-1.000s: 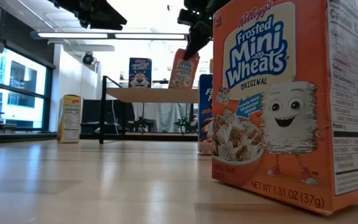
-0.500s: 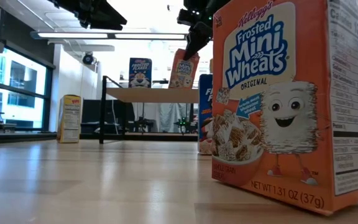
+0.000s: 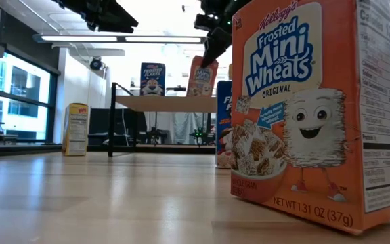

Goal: Stack cereal on shelf
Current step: Put the top orange cereal box on the shelf

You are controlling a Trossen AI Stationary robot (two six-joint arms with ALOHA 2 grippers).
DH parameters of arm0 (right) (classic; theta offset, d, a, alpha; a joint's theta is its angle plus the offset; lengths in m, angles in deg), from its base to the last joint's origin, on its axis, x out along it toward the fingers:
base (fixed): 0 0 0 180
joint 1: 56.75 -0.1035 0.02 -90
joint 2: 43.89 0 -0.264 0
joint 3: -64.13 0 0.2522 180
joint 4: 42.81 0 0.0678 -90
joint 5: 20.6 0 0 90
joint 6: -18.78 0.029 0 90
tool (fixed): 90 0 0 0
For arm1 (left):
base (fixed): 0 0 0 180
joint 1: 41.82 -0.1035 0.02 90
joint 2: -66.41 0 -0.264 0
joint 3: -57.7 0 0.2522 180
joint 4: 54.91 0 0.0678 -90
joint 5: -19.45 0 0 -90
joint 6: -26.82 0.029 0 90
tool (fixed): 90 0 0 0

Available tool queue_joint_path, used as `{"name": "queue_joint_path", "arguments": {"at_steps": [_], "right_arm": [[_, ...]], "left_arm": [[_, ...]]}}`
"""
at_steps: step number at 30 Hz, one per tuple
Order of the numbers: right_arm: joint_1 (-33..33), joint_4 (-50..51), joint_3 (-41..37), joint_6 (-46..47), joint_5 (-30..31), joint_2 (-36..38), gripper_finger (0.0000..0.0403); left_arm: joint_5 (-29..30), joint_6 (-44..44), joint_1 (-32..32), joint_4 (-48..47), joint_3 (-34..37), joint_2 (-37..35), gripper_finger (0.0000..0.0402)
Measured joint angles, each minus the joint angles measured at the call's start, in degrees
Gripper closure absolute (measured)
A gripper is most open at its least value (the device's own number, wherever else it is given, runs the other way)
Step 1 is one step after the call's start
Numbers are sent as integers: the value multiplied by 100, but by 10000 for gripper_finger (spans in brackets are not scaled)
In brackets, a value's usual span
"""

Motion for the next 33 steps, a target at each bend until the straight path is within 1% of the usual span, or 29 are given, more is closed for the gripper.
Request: {"name": "queue_joint_path", "arguments": {"at_steps": [4, 10, 20, 33], "right_arm": [[-2, -33, -2, -13, -7, 0, 198], [-4, -396, -2, -15, -26, 0, 186], [23, -728, -2, -33, 126, 0, 184], [68, -741, 76, -13, 262, 17, 184]], "left_arm": [[0, 0, 0, 0, 0, 0, 151], [0, 1, -1, 0, 0, 0, 151], [0, 0, -2, 0, 0, 0, 151], [-1, 2, -1, 1, 0, 1, 151]]}}
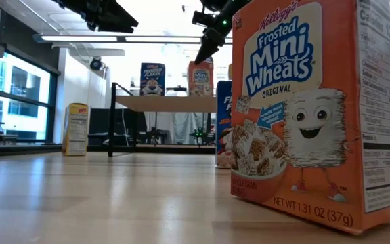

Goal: Stack cereal on shelf
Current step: Put the top orange cereal box on the shelf, then put the bottom blue cereal box aligned with the other blue cereal box on the shelf

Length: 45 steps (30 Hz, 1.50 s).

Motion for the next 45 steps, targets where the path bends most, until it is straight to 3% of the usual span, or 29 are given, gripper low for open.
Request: {"name": "queue_joint_path", "arguments": {"at_steps": [5, 12, 17, 25, 36, 40, 45], "right_arm": [[-11, 177, 491, 0, 15, 12, 184], [-157, 521, 385, 50, 40, 270, 184], [-308, 1095, 383, 683, -3, 363, 184], [-894, 2576, 372, 1716, -654, 431, 185], [-2231, 3180, 348, 2795, 339, 420, 185], [-2556, 3094, -275, 3167, 557, 567, 185], [-2855, 1898, -2078, 3573, 776, 1422, 185]], "left_arm": [[1, -2, -1, 1, 0, 0, 151], [-1, 0, 1, 0, 0, 1, 151], [0, 0, -1, 0, 0, 1, 151], [-1, -1, -1, 1, 0, 1, 151], [-1, -2, 0, -1, 0, 1, 151], [-1, -2, 1, -1, 0, 1, 151], [-1, -2, -1, -1, 0, 1, 151]]}}
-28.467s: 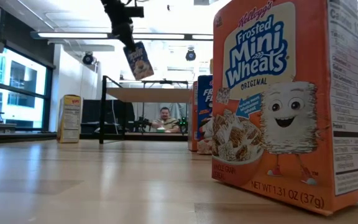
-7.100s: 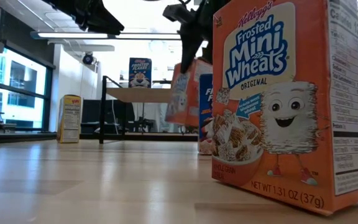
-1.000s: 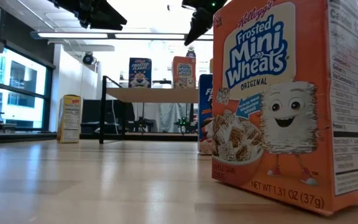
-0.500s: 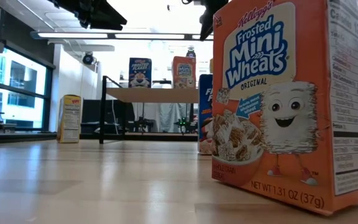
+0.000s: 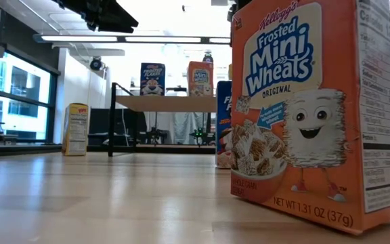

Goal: Stack cereal on shelf
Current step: Put the bottom blue cereal box aligned with the other blue cereal box on the shelf

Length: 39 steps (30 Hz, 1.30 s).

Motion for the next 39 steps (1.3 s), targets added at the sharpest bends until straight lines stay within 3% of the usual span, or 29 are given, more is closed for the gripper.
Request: {"name": "queue_joint_path", "arguments": {"at_steps": [8, 14, 21, 39], "right_arm": [[-435, -2506, -2846, 518, 162, 1507, 184], [-653, -3523, -3917, 545, 161, 1664, 153], [-902, -4157, -4171, 610, 308, 1637, 110], [-1049, -4331, -4169, 1288, 112, 880, 107]], "left_arm": [[0, 2, 0, 0, 0, 0, 151], [0, 0, 2, 0, 0, 0, 151], [0, 1, 2, 1, 0, 0, 151], [0, 2, 2, -1, 2, 0, 151]]}}
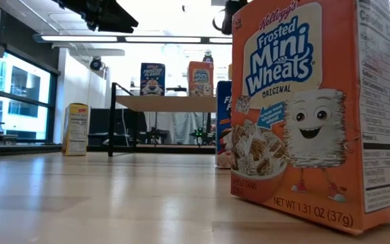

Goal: Stack cereal on shelf
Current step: Put the bottom blue cereal box aligned with the other blue cereal box on the shelf

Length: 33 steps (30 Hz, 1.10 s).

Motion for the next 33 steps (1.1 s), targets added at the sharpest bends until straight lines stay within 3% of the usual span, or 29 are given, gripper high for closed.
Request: {"name": "queue_joint_path", "arguments": {"at_steps": [7, 20, 26, 33], "right_arm": [[-1, 14, 0, 211, -124, -105, 130], [-2, 39, 100, 214, -139, -105, 268], [115, 563, 684, -77, -97, -105, 262], [766, 1321, 1801, -603, -143, -105, 248]], "left_arm": [[0, 0, -2, 0, 0, 0, 151], [0, -2, 0, 0, 0, 0, 151], [0, -2, 0, 0, 0, 0, 151], [2, -1, -2, 0, 0, 0, 151]]}}
